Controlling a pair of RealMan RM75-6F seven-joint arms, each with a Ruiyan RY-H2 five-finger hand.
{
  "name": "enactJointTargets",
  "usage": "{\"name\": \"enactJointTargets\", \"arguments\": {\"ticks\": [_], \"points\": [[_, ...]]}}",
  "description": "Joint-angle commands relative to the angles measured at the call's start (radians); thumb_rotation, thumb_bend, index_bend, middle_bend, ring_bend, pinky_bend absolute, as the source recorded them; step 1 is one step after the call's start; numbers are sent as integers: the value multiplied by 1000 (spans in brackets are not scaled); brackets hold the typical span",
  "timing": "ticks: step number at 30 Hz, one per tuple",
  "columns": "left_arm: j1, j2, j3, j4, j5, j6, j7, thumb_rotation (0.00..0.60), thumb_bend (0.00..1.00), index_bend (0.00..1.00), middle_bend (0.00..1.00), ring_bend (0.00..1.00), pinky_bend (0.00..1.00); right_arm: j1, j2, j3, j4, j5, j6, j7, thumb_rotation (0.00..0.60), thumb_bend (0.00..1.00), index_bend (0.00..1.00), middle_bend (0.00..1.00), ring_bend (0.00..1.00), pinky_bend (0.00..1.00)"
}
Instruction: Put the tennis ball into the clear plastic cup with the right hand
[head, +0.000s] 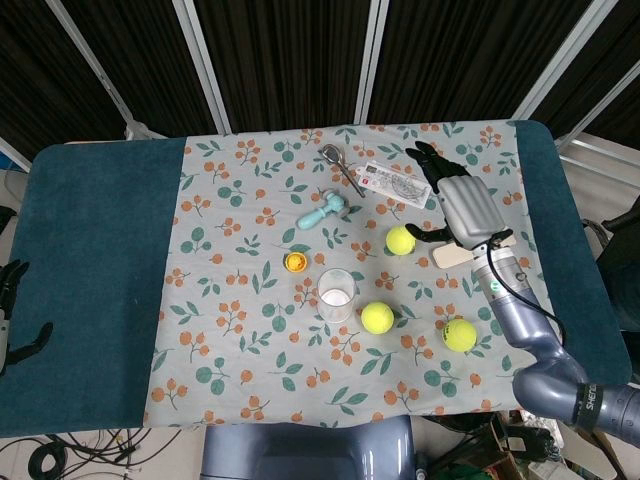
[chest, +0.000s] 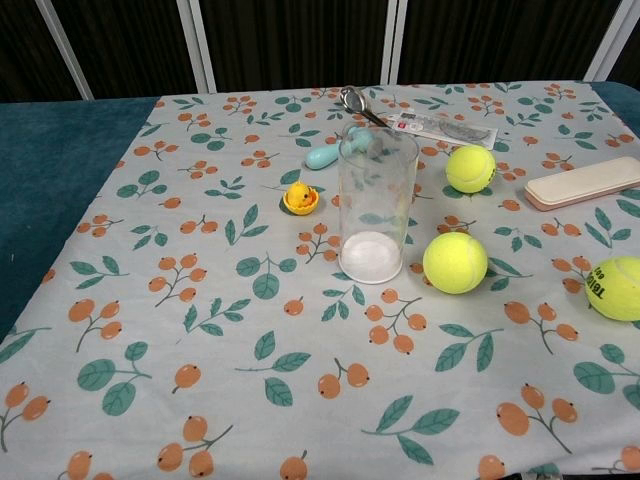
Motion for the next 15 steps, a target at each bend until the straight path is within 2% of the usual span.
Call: {"name": "enactJointTargets", "arguments": {"ticks": [1,15], "points": [[0,0,0,-2,2,1,1,600,298,27,38,2,0,1,-1,-4,-6,5,11,-5,600,130,0,0,139,172],[9,5,7,-8,15,18,3,600,298,27,36,2,0,2,8,-37,-29,28,26,-45,600,130,0,0,136,172]]}}
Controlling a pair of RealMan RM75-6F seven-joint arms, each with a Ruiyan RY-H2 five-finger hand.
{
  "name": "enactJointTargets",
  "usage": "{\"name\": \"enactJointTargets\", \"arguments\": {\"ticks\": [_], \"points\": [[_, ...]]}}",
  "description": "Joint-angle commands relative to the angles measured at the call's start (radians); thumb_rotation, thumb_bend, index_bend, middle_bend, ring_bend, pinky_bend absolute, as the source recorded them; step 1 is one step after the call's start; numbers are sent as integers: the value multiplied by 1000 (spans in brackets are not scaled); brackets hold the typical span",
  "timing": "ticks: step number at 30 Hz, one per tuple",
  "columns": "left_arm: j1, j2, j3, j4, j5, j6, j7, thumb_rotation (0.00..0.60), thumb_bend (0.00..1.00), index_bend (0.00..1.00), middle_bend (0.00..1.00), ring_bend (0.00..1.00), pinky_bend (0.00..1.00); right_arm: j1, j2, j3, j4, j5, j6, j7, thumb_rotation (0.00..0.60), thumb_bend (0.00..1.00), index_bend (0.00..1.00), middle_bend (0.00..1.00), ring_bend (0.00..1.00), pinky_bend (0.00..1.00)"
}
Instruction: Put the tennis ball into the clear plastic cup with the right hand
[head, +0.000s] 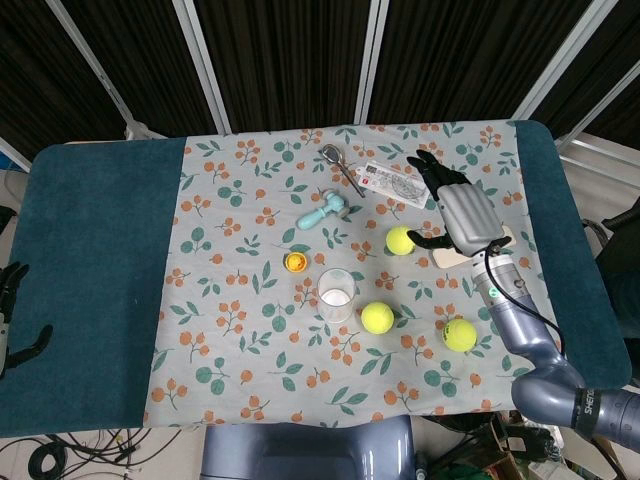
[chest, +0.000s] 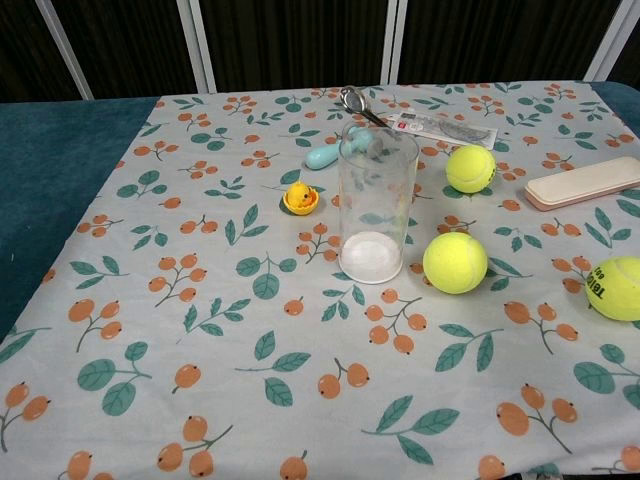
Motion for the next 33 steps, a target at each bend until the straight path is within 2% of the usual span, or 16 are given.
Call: {"name": "enactJointTargets", "arguments": {"ticks": [1,14,19,23,27,33], "points": [[0,1,-2,-1,-1,1,-2,600,298,27,35,2,0,-1,10,-4,-5,3,4,-8,600,129,0,0,136,172],[-5,-2,-4,-2,-5,-6,1,600,298,27,34,2,0,-6,34,-24,-20,0,21,-37,600,129,0,0,122,172],[-3,0,-5,-1,-8,-5,1,600,298,27,35,2,0,-4,75,-86,-31,-7,3,-160,600,131,0,0,108,172],[-2,2,-7,-2,-12,-4,-3,600,298,27,35,2,0,-24,132,-132,-97,16,9,-246,600,131,0,0,108,172],[-2,3,-7,-3,-14,-4,-4,600,298,27,35,2,0,-73,181,-183,-178,17,38,-275,600,131,0,0,108,172],[-2,3,-11,-7,-18,-2,-4,600,298,27,34,2,0,-189,210,-291,-242,-83,108,-272,600,132,0,0,108,172]]}}
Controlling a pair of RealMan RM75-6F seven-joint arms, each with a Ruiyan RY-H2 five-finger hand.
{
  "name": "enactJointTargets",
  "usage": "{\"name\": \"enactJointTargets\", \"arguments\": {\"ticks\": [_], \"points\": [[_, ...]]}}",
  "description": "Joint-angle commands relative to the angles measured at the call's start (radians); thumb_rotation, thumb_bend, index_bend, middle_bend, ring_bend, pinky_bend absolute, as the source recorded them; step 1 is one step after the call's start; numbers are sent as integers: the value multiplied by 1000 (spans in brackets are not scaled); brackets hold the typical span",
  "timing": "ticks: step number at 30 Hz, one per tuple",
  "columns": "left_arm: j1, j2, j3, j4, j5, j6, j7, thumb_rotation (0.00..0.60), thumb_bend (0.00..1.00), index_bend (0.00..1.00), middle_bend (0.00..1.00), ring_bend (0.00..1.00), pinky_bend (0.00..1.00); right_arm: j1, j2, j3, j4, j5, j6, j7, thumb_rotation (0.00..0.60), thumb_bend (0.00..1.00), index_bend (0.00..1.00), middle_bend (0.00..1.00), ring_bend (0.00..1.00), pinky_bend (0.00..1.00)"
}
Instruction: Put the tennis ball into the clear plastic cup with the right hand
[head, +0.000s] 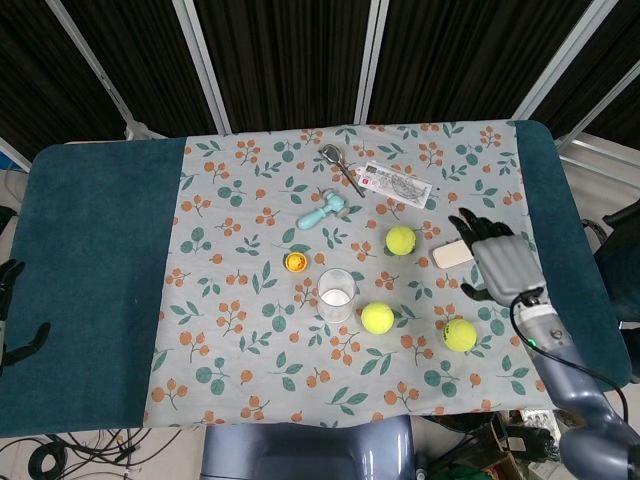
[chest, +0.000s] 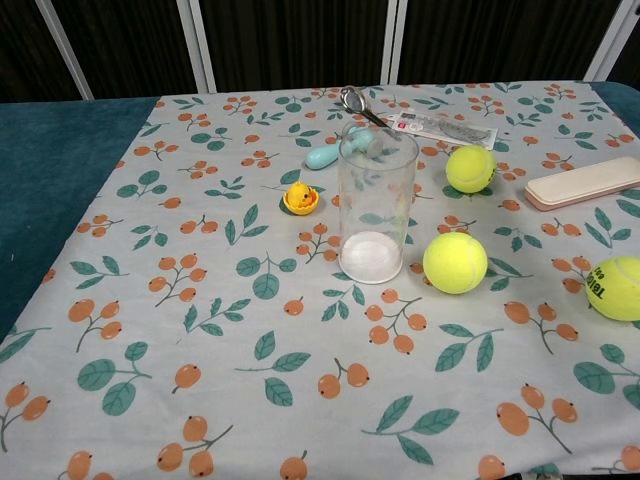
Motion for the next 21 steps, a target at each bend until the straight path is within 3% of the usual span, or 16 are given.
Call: {"name": "enactJointTargets", "arguments": {"ticks": [1,6,12,21], "points": [[1,0,-1,-1,-3,0,-1,600,298,27,34,2,0,-82,20,-80,-36,-74,46,7,600,131,0,0,108,172],[-1,0,-1,-3,-4,-2,3,600,298,27,34,2,0,-154,-8,-152,-27,-164,76,21,600,131,0,0,87,172],[1,-1,-1,-5,-4,1,8,600,298,26,34,2,0,-214,-132,-204,64,-256,118,5,600,131,0,0,56,172],[0,-2,-2,1,-8,-1,12,600,298,25,34,2,0,-220,-291,-193,196,-254,108,-32,600,131,0,0,63,172]]}}
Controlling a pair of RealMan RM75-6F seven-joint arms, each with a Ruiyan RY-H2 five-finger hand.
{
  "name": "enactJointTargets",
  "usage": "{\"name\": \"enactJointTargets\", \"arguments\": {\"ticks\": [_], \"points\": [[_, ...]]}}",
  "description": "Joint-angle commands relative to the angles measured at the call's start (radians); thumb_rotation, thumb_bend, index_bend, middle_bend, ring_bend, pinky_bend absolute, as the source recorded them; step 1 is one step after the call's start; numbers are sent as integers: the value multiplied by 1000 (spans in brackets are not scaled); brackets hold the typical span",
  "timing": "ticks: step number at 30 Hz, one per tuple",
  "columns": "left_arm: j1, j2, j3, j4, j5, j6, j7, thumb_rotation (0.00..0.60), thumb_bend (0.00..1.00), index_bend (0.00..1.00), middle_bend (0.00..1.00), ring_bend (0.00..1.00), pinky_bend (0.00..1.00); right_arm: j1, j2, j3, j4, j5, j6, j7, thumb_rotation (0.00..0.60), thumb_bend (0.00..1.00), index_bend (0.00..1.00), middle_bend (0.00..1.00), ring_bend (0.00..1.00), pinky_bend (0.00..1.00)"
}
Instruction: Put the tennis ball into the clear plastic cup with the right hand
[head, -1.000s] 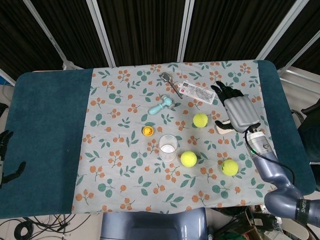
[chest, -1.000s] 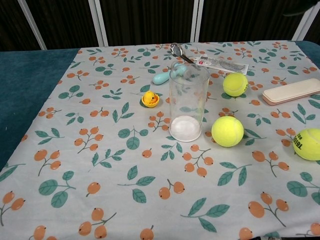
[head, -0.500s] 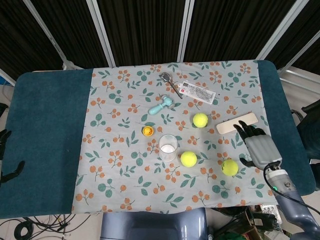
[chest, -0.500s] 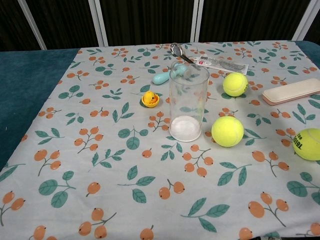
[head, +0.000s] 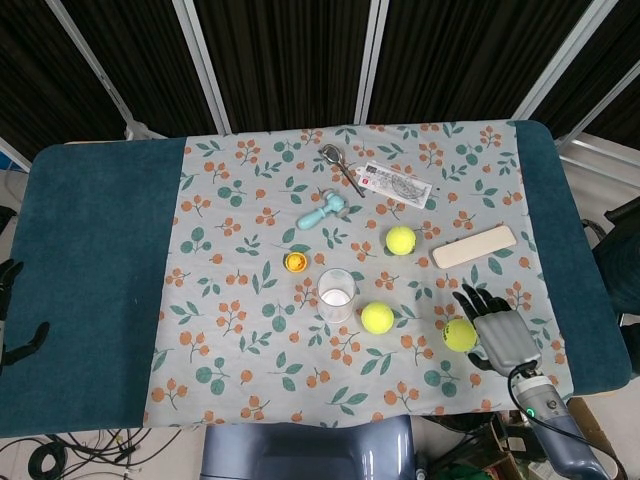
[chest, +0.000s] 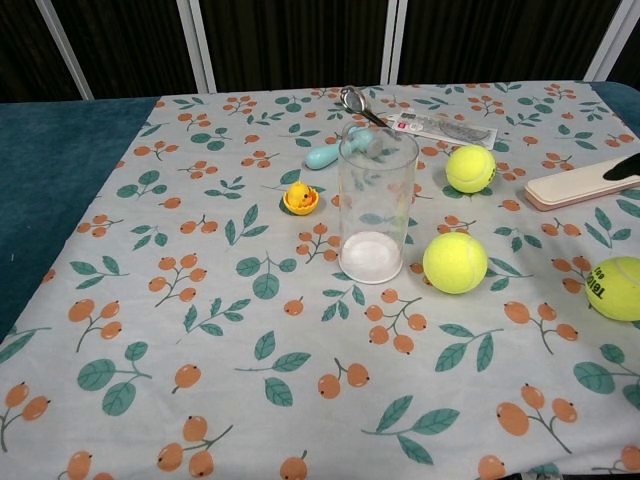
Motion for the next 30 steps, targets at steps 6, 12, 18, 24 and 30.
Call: {"name": "enactJointTargets", "arguments": {"ticks": [6,12,18,24,30], "points": [[0,1,-2,3,-4,0,-4,600,298,25,33,2,0,5,-96,8,103,26,-37,-39,600,132,0,9,68,172],[0,2,-2,2,-4,-1,-4,600,298,25,33,2,0,-6,-117,3,144,53,-38,-71,600,132,0,57,132,172],[0,2,-2,1,-2,0,-3,600,298,25,33,2,0,-13,-141,-2,173,67,-56,-70,600,132,4,142,222,172],[2,3,0,4,1,2,-3,600,298,25,33,2,0,-17,-175,-2,217,54,-71,-42,600,133,18,176,257,172],[2,2,-1,5,-4,0,0,600,298,25,33,2,0,-18,-204,10,240,26,-60,-22,600,162,85,236,323,199]]}}
